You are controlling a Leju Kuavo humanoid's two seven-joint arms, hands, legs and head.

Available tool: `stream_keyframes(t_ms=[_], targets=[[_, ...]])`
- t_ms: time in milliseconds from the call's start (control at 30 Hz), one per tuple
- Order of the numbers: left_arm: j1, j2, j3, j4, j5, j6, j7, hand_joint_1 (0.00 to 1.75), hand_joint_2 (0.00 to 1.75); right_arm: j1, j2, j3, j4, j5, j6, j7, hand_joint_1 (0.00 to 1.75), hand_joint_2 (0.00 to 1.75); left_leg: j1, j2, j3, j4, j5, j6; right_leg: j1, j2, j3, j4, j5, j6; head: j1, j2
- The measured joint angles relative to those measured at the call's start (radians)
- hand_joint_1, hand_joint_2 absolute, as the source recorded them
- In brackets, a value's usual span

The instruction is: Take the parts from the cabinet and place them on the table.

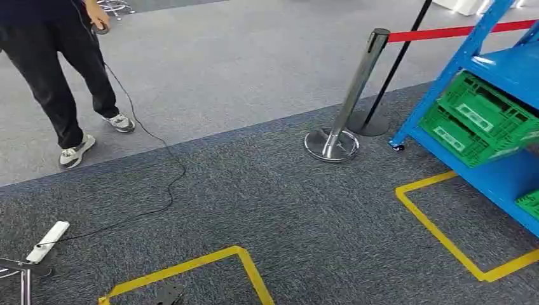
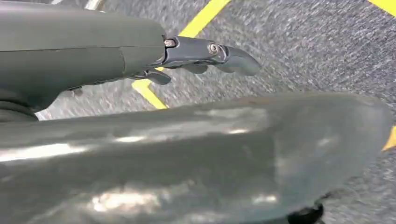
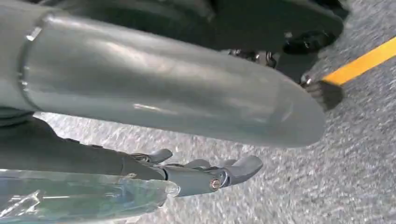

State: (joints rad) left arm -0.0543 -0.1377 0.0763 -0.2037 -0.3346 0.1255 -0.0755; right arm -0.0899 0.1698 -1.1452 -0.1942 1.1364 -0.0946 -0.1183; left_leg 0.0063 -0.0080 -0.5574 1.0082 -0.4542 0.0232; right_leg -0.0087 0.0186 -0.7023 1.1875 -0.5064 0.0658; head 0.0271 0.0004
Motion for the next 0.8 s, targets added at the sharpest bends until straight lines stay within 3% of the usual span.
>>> stream_keyframes(t_ms=[67,100,133,200,233,267,400,433,467,500,567,600,633,700,733,767,800], targets=[[0.003,0.004,0.0,0.0,0.0,0.0,0.0,0.0,0.0,-0.002,0.0,0.0,0.0,0.001,0.001,-0.001,0.0,0.0,-0.004,0.031,0.0,0.0,-0.002,0.003,0.0,-0.01,-0.064,0.145,-0.057,0.003,0.0,0.0],[0.002,0.005,0.0,0.0,0.0,0.0,0.0,0.0,0.0,0.001,0.0,0.0,0.0,0.001,0.001,-0.001,0.0,0.0,-0.005,0.044,0.0,0.0,-0.002,0.003,0.0,-0.011,-0.065,0.156,-0.052,0.004,0.0,0.0],[0.001,0.006,0.001,0.0,-0.001,0.0,0.0,0.0,0.0,0.004,0.0,0.0,0.0,0.001,0.001,-0.001,0.0,0.0,-0.005,0.054,0.001,0.001,-0.003,0.003,0.0,-0.012,-0.043,0.122,-0.028,0.003,0.0,0.0],[-0.002,0.006,0.001,0.0,-0.002,0.001,0.0,0.0,0.0,0.004,0.0,0.0,0.0,0.002,0.001,-0.001,0.0,0.0,-0.005,0.074,0.005,0.001,-0.006,-0.001,0.0,-0.03,0.057,-0.05,0.046,-0.002,0.0,0.0],[-0.002,0.006,0.001,0.0,-0.002,0.001,0.0,0.0,0.0,0.002,0.0,0.0,0.0,0.002,0.001,-0.002,0.0,0.0,-0.007,0.083,0.01,0.001,-0.009,-0.006,0.004,-0.082,0.112,-0.142,0.066,-0.006,0.0,0.0],[-0.003,0.007,0.001,0.0,-0.002,0.0,0.0,0.0,0.0,-0.003,0.0,0.0,0.0,0.004,0.001,-0.002,0.0,0.0,-0.015,0.092,0.01,0.005,-0.013,-0.013,0.009,-0.088,0.12,-0.155,0.059,-0.013,-0.001,0.0],[-0.011,0.006,0.001,0.0,-0.002,0.0,0.0,0.0,0.0,-0.002,0.0,0.0,0.0,0.005,0.001,-0.002,0.0,0.0,-0.01,0.123,0.015,0.0,-0.013,-0.033,0.013,-0.045,0.115,-0.161,0.068,-0.037,0.0,0.0],[-0.012,0.006,0.001,0.0,-0.002,0.0,0.0,0.0,0.0,0.0,0.0,0.0,0.0,0.005,0.001,-0.002,0.0,0.0,-0.004,0.091,0.014,0.011,-0.024,-0.041,0.006,-0.035,0.118,-0.167,0.073,-0.043,-0.002,0.0],[-0.014,0.006,0.001,0.0,-0.002,0.0,-0.001,0.0,0.0,-0.002,0.0,0.0,0.0,0.008,0.001,-0.002,0.0,0.0,-0.004,0.049,-0.006,0.053,-0.055,-0.045,0.003,-0.026,0.117,-0.168,0.075,-0.047,-0.006,0.0],[-0.012,0.005,0.002,0.0,0.0,0.0,-0.002,0.0,0.0,-0.006,0.0,0.0,0.0,0.008,0.001,-0.003,0.0,0.0,-0.004,0.027,-0.041,0.128,-0.097,-0.048,0.001,-0.016,0.116,-0.168,0.077,-0.05,-0.007,0.0],[-0.008,0.007,0.009,0.0,0.003,0.001,-0.003,0.0,0.0,-0.007,0.0,0.0,0.0,0.008,0.002,-0.004,0.0,0.0,-0.003,0.014,-0.12,0.286,-0.158,-0.051,0.0,0.01,0.114,-0.167,0.076,-0.052,-0.01,0.0],[-0.006,0.007,0.011,0.0,0.003,0.001,-0.003,0.0,0.0,-0.006,0.0,0.0,0.0,0.008,0.002,-0.005,0.0,0.0,-0.003,0.014,-0.138,0.315,-0.156,-0.052,-0.001,0.022,0.114,-0.167,0.077,-0.052,-0.01,0.0],[-0.006,0.008,0.011,0.0,0.002,0.001,-0.003,0.0,0.0,-0.004,0.0,0.0,0.0,0.008,0.002,-0.005,0.0,0.0,-0.002,0.013,-0.135,0.297,-0.129,-0.052,-0.002,0.036,0.114,-0.167,0.077,-0.051,-0.01,0.0],[-0.008,0.01,0.015,0.0,0.001,0.001,-0.003,0.0,0.0,-0.003,0.0,0.0,0.0,0.008,0.003,-0.005,0.0,0.0,0.004,0.001,-0.067,0.146,-0.031,-0.053,-0.007,0.066,0.116,-0.167,0.08,-0.044,-0.01,0.0],[-0.009,0.01,0.016,0.0,0.0,0.001,-0.003,0.0,0.0,-0.004,0.0,0.0,0.0,0.008,0.004,-0.005,0.0,0.0,0.011,-0.028,-0.026,0.063,0.004,-0.057,-0.009,0.078,0.115,-0.166,0.081,-0.038,-0.01,0.0],[-0.008,0.009,0.017,0.0,0.0,0.001,-0.003,0.0,0.0,-0.006,0.0,0.0,0.0,0.008,0.004,-0.006,0.0,0.0,0.02,-0.086,-0.007,0.013,0.007,-0.062,-0.003,0.088,0.11,-0.161,0.08,-0.03,-0.013,0.0],[-0.009,0.008,0.017,0.0,0.0,0.001,-0.003,0.0,0.0,-0.009,0.0,0.0,0.0,0.008,0.004,-0.007,0.0,0.0,0.021,-0.087,-0.004,0.004,0.0,-0.056,-0.003,0.1,0.101,-0.156,0.08,-0.025,-0.014,0.0]])
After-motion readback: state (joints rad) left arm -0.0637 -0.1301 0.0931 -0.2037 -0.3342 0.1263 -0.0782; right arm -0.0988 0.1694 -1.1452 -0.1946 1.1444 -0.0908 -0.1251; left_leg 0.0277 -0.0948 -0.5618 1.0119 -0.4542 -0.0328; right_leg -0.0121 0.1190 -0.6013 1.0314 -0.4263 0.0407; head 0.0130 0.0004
